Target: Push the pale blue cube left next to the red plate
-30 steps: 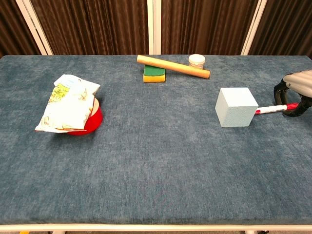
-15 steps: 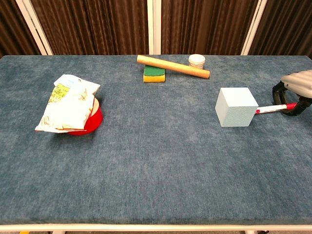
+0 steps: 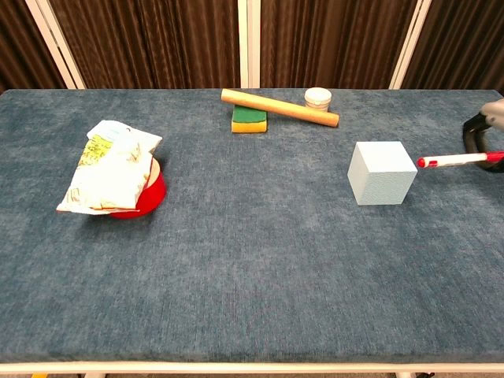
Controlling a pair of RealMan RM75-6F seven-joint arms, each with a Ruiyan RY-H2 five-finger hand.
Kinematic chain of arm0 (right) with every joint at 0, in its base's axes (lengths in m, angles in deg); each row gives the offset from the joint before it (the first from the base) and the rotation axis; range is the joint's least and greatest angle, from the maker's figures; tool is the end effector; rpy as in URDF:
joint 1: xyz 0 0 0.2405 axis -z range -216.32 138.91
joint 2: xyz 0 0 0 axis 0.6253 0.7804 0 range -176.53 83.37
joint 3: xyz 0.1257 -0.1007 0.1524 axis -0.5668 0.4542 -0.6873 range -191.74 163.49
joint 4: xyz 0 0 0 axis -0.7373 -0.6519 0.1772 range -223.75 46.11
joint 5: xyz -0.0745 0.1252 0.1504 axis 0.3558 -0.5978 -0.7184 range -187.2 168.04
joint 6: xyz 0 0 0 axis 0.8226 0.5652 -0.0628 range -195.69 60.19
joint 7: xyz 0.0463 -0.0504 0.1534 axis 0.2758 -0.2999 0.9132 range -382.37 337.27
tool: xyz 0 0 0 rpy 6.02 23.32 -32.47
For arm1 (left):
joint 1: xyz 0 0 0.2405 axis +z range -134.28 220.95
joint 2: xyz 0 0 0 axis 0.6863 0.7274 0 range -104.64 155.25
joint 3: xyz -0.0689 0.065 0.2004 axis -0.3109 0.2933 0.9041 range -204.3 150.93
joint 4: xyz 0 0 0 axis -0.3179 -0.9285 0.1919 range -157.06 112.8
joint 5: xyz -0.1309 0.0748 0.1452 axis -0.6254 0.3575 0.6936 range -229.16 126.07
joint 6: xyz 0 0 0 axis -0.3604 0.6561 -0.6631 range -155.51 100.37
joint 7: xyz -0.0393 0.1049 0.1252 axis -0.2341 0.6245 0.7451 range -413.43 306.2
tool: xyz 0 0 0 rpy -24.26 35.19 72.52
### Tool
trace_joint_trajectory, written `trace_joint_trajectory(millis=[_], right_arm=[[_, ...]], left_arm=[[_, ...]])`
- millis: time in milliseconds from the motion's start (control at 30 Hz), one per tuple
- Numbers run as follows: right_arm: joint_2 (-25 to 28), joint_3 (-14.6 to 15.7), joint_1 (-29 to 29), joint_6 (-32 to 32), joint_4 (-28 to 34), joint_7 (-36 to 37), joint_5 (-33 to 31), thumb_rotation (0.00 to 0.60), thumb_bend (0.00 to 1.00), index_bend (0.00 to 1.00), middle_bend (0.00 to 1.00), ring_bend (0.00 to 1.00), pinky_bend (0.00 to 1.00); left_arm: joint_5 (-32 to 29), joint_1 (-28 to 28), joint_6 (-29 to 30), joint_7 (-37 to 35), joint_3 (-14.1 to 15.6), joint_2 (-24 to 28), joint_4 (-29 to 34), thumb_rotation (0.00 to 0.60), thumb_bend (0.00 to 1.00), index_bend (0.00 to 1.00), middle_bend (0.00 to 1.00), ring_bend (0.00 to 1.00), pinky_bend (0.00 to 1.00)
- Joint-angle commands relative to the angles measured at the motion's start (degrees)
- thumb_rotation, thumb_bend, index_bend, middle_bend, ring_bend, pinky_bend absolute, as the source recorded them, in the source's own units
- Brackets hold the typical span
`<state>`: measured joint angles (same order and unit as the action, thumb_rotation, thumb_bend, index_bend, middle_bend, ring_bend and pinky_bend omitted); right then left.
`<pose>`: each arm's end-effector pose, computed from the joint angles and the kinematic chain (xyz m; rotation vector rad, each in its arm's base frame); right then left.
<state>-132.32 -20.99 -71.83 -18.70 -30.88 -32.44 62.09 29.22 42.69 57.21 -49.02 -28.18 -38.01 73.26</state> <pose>-0.2879 -0.3662 0.0393 1.7229 -0.8179 0.5163 -0.3008 0.1744 0.1445 -1.3003 -0.9760 -0.7537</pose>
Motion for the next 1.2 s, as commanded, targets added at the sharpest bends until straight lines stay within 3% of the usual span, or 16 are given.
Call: trace_joint_trajectory(millis=[33, 500, 867, 1200], right_arm=[[1.95, 0.43, 0.40, -0.16, 2.09, 0.88, 0.53, 0.600, 0.35, 0.62, 0.54, 0.16, 0.14], [-3.20, -0.77, -3.89, -3.12, 4.89, -4.67, -1.25, 0.600, 0.35, 0.62, 0.54, 0.16, 0.14], [-8.35, -5.06, -9.79, -4.54, 10.84, -14.47, -9.40, 0.600, 0.35, 0.62, 0.54, 0.17, 0.14], [-12.41, -5.91, -15.55, -5.13, 12.79, -23.58, -16.43, 0.600, 0.35, 0.62, 0.54, 0.17, 0.14]], left_arm=[[0.07, -0.20, -0.11, 0.27, -0.12, 0.00, 0.20, 0.600, 0.15, 0.15, 0.14, 0.09, 0.13], [-0.09, 0.44, 0.28, -0.48, 0.22, -0.11, -0.32, 0.600, 0.15, 0.15, 0.14, 0.09, 0.13], [-0.02, 1.14, 0.76, -1.64, 0.50, -0.50, -1.31, 0.600, 0.15, 0.15, 0.14, 0.09, 0.13], [0.08, 1.53, 0.82, -2.33, 0.69, -0.62, -2.00, 0.600, 0.15, 0.15, 0.14, 0.09, 0.13]])
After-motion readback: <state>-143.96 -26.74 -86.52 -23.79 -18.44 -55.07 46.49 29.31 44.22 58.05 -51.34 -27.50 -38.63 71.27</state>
